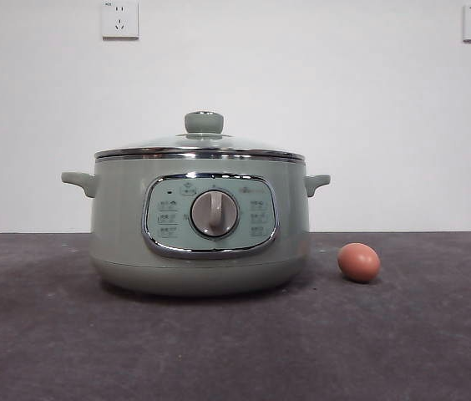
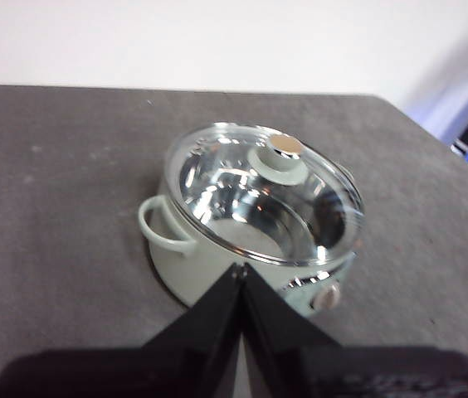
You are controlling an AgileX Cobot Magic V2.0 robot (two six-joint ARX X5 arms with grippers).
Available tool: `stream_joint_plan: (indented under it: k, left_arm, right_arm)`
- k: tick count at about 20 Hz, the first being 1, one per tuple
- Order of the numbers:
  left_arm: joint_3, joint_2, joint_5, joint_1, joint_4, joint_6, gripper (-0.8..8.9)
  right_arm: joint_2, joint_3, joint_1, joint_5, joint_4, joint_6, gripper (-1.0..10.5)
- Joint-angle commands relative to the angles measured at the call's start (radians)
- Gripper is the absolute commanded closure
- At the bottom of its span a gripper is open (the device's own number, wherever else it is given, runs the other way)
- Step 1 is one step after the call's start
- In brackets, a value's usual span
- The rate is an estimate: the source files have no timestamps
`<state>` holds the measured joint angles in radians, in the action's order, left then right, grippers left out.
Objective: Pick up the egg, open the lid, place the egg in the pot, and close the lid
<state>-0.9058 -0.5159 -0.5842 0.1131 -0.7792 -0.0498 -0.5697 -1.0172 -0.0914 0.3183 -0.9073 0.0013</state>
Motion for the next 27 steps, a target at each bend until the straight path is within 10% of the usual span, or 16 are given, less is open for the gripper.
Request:
stream_joint_plan:
  k: [1, 13, 18, 27]
  left_arm:
    - [-0.042, -0.015, -0.003, -0.018, -0.047, 0.046, 8.19]
    - [-0.081, -0.036, -0.058, -0.049, -0.095, 0.058, 8.09]
    - [-0.084, -0.070, -0.173, -0.049, -0.093, 0.053, 1.51]
    - [-0.097, -0.151, -0.182, -0.051, 0.010, -0.007, 1.53]
  right_arm:
    - [-0.027, -0.049, 0.000, 0.012, -0.048, -0.057, 9.6]
    - [-0.063, -0.106, 0.000, 0.034, -0.125, -0.111, 9.4]
    - [-0.063, -0.106, 0.000, 0.056, -0.126, -0.110, 3.7]
    - [-0.085, -0.106, 0.000, 0.056, -0.124, -0.109, 3.4]
